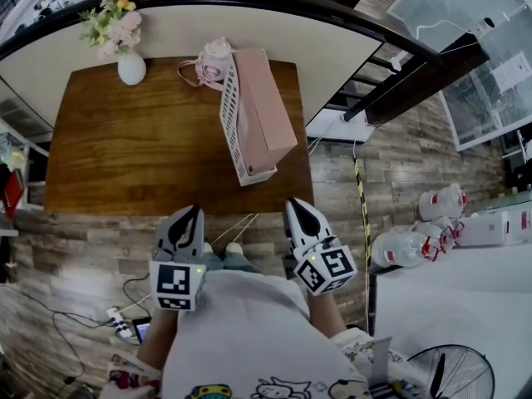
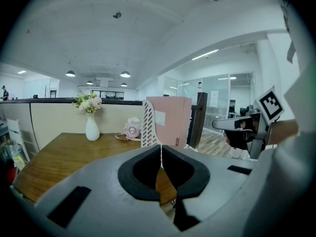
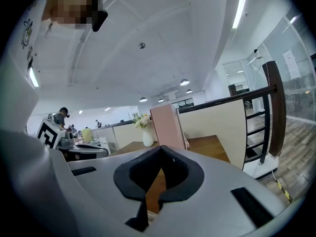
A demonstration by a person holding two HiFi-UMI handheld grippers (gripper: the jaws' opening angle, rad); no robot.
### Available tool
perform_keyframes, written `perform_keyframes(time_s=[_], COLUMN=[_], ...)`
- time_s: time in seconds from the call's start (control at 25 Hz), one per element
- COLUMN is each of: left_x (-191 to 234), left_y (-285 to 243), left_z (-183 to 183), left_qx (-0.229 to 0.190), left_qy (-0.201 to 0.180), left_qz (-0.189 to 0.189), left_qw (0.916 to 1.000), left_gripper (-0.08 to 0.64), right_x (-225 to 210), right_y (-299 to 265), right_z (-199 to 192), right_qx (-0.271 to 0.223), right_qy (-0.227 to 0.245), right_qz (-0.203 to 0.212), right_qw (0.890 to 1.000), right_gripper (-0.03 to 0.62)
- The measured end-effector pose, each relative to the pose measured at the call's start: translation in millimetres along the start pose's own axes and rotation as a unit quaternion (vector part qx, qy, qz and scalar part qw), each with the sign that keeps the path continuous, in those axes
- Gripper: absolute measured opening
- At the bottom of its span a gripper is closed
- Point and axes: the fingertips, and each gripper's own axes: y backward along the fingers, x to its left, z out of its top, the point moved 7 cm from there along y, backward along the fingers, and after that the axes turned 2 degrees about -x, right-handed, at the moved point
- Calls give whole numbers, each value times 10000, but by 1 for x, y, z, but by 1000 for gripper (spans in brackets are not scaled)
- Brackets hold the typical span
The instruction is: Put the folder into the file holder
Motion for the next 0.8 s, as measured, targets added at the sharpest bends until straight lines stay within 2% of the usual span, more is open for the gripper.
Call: perform_keyframes(time_s=[0.8], left_x=[0], left_y=[-6], left_z=[-1], left_qx=[45], left_qy=[-5], left_qz=[-69], left_qw=[10000], left_gripper=[11], right_x=[-2], right_y=[-2], right_z=[-4], right_qx=[-7], right_qy=[-45], right_qz=[-43], right_qw=[10000], right_gripper=[0])
